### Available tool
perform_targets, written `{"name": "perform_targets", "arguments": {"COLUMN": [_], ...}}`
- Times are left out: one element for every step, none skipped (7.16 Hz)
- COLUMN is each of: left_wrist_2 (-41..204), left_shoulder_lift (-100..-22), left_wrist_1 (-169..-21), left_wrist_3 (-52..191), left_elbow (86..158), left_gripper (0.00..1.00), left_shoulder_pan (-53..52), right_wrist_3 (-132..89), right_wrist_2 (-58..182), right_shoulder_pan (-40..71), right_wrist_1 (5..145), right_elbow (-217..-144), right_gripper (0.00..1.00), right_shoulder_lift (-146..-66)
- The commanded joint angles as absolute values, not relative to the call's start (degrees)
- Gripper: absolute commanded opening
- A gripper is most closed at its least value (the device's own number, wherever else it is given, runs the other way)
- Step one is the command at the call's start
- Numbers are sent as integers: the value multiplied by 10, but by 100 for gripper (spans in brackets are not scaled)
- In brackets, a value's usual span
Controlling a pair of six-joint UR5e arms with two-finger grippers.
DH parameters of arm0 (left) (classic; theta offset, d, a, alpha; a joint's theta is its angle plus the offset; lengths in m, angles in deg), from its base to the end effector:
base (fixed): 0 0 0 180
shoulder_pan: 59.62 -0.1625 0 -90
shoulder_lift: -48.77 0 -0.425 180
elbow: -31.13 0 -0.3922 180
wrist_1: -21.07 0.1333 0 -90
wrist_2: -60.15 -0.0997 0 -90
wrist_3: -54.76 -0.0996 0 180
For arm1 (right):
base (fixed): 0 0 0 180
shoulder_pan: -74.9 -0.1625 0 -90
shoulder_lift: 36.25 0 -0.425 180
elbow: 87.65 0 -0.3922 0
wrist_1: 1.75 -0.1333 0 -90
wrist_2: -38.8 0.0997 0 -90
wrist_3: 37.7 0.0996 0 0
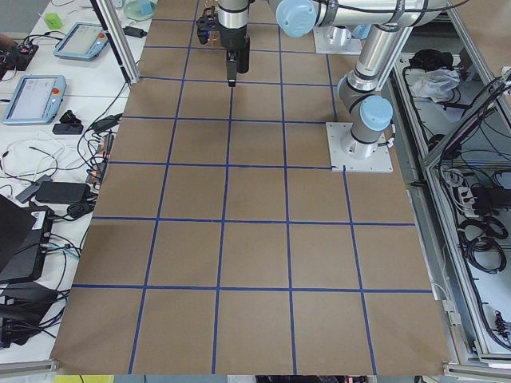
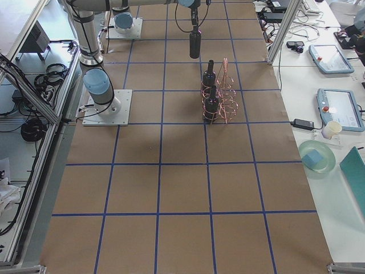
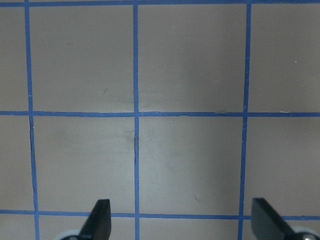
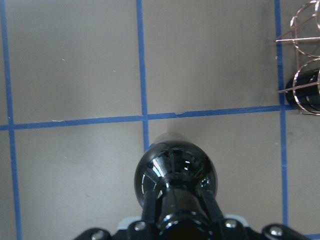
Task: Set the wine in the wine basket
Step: 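Carry the held bottle with the right gripper over the copper rack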
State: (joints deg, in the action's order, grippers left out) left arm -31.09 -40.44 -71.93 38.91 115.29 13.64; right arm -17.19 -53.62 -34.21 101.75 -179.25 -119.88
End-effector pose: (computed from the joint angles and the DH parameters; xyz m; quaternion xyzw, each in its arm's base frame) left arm 0.0154 -0.5066 0.5397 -0.0081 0.9994 -0.0274 0.0193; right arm 0.3002 -0.4721 0.4411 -0.0132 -0.9985 0.0525 0.0035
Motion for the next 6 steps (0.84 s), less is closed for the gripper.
{"name": "perform_targets", "arguments": {"left_wrist_2": [-313,-313,-314,-313,-313,-313], "left_shoulder_lift": [-404,-404,-403,-403,-403,-403], "left_wrist_1": [-720,-720,-720,-720,-720,-720], "left_wrist_3": [388,389,393,393,393,393], "left_elbow": [1153,1153,1153,1153,1153,1153], "left_gripper": [100,100,100,100,100,100], "left_shoulder_pan": [137,138,138,138,138,137], "right_wrist_3": [-358,-420,-498,-557,-594,-615], "right_wrist_2": [-537,-537,-537,-538,-544,-545], "right_shoulder_pan": [-224,-174,-133,-97,-78,-72], "right_wrist_1": [956,932,923,919,918,921], "right_elbow": [-1815,-1815,-1815,-1815,-1813,-1804], "right_gripper": [17,17,17,15,15,16], "right_shoulder_lift": [-1255,-1269,-1274,-1275,-1277,-1281]}}
